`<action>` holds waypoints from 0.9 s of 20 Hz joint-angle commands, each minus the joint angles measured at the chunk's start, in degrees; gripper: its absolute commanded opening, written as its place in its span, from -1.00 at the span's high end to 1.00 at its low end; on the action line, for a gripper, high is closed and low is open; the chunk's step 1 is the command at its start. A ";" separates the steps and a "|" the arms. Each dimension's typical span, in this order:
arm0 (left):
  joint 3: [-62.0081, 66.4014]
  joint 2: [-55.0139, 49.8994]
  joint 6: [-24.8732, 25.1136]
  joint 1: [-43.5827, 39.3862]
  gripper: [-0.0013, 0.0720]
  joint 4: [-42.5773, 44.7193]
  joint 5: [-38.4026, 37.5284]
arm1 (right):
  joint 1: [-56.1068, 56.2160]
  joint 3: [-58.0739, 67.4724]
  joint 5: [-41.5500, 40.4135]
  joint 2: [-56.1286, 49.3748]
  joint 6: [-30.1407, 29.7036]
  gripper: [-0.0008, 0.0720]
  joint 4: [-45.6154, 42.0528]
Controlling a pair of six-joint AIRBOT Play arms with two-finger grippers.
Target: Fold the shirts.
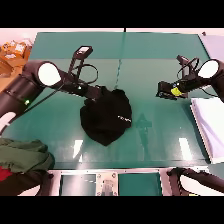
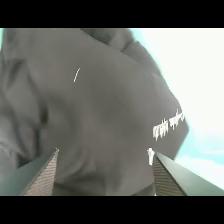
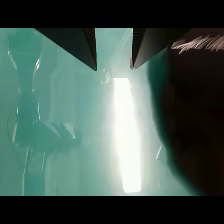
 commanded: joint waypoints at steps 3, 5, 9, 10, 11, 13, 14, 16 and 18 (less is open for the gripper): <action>0.55 -1.18 -0.59 9.07 -0.81 -1.05 -16.26 | -2.03 1.38 0.17 -2.08 -4.50 0.05 0.09; -2.40 -1.16 -2.71 10.14 -0.81 -1.07 -21.94 | -2.27 1.38 -1.33 -5.40 -6.67 -0.13 1.60; -16.87 -1.18 -5.01 6.54 -0.81 -4.70 -13.57 | -2.27 1.40 -7.39 -13.97 -12.66 -0.11 11.98; -20.59 -1.18 -5.01 5.38 -0.81 -6.27 -8.96 | -2.27 1.40 -8.44 -16.17 -15.06 -0.11 15.58; -23.65 -1.20 -4.98 4.42 -0.81 -7.82 -4.46 | -2.25 1.40 -8.98 -18.16 -17.81 -0.11 19.19; -28.55 -1.40 -4.98 2.84 -0.81 -9.94 4.48 | -2.01 2.12 -9.44 -22.32 -22.69 -0.11 25.92; -30.23 -1.60 -4.96 2.82 -0.81 -11.13 7.98 | -1.66 2.97 -9.66 -24.46 -23.87 -0.11 28.28; -31.54 -2.14 -4.96 2.82 -0.81 -12.33 11.39 | -0.57 5.35 -10.03 -28.46 -25.03 -0.11 30.49; -31.63 -2.19 -3.52 2.82 0.15 -12.50 11.28 | 1.25 7.91 -10.03 -31.89 -25.03 -0.11 30.53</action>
